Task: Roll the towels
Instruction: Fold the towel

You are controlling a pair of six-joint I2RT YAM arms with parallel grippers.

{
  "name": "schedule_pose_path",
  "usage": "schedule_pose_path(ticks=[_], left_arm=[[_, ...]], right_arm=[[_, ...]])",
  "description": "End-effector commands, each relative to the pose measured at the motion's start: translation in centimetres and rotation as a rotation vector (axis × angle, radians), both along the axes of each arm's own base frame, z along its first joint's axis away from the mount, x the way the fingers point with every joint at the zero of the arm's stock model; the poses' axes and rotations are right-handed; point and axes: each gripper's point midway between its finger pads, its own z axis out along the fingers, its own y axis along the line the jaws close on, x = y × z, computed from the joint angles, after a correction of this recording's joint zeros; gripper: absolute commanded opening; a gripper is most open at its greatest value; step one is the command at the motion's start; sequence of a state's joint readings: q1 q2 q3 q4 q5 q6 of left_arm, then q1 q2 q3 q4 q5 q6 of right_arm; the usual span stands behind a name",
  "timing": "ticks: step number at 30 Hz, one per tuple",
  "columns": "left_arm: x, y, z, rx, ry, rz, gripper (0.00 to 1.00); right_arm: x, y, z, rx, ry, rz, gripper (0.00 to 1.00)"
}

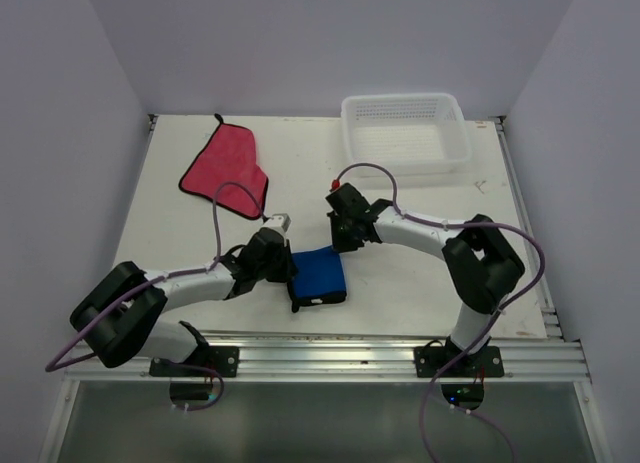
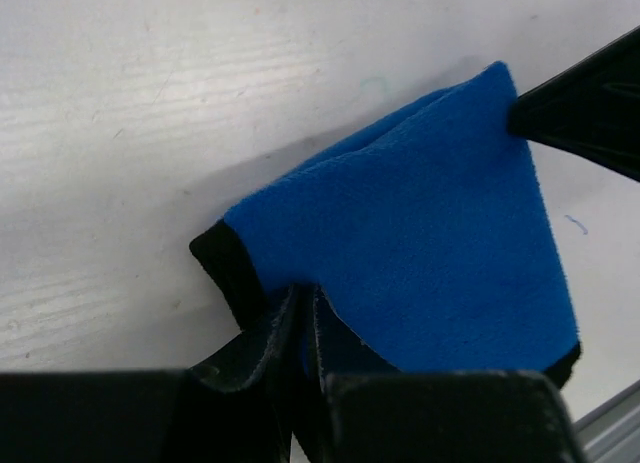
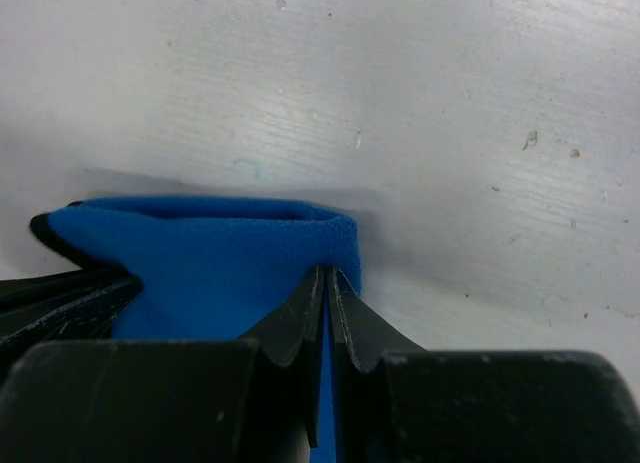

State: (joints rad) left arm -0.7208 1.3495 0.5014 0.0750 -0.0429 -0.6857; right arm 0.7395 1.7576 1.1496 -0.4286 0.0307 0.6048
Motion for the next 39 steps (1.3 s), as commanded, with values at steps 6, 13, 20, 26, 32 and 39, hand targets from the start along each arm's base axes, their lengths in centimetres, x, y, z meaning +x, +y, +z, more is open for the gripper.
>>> schedule_pose_path(ticks=[6,13,20,26,32,39], left_arm=[[-0.5,1.5,-2.5,0.058,0.003,0.02,0.06],[-1.0,1.7,-1.9,0.038,0.001,0.03,0.06],[-1.1,1.6,-1.5,0.019,-0.004,0.034,0.06],[-1.2,1.4,-1.3,0.007,-0.008,0.031,0.06],[-0.9,1.2,-0.9,-0.002,-0.02,0.028,0.06],[-0.9,1.0,-0.8,-0.004,-0.024,0.024,0.06]], right_arm=[[-0.2,-0.3,-3.9,-0.055,0.042,0.013,0.08],[0.6,-0.1,-1.7,-0.047,0.001,0.017,0.11],[1.7,-0.1,5.2,-0.005,-0.117,0.019,0.26],[-0.4,-0.2,6.4,0.065,-0.103,0.041,0.15],[-3.9,0.2,5.0,0.083,-0.062,0.081,0.11],[-6.8,0.7,2.4,0.058,-0.015,0.119,0.09]])
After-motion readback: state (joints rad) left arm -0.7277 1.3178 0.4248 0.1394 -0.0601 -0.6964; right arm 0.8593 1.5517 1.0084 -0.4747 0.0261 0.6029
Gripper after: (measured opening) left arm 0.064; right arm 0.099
